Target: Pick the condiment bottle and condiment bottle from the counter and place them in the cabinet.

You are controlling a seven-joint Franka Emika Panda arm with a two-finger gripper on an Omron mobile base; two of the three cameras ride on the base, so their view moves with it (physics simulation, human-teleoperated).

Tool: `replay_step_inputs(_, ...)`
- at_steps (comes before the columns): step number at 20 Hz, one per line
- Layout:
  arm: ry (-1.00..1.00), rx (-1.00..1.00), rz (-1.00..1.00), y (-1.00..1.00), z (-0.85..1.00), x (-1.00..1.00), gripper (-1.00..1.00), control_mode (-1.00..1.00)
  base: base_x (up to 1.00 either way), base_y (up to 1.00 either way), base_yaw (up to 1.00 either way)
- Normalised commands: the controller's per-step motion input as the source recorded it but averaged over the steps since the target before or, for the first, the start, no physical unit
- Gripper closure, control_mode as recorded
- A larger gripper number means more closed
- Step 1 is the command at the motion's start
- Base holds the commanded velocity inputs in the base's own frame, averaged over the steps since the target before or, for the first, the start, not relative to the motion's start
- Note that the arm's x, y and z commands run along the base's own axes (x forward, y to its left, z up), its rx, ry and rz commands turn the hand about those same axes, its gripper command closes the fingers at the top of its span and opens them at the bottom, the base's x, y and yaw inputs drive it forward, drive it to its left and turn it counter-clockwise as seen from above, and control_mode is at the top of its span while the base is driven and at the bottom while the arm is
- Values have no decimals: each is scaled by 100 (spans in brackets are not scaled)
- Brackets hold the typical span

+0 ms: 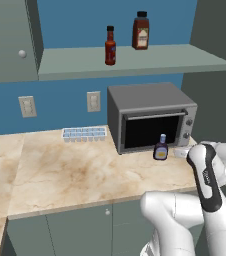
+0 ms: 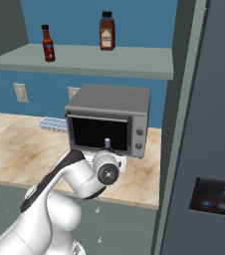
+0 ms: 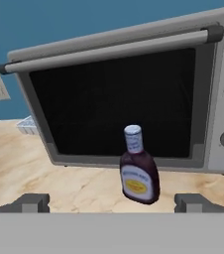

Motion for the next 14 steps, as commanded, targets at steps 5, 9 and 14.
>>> replay_step_inputs(5,-6,-1,0,0,-8,4,-100,-100,0,0,0)
replay_step_inputs(9,-9,0,0,0,-5,2,-100,-100,0,0,0)
replay_step_inputs(14,-9,0,0,0,-1,0,-100,-100,0,0,0)
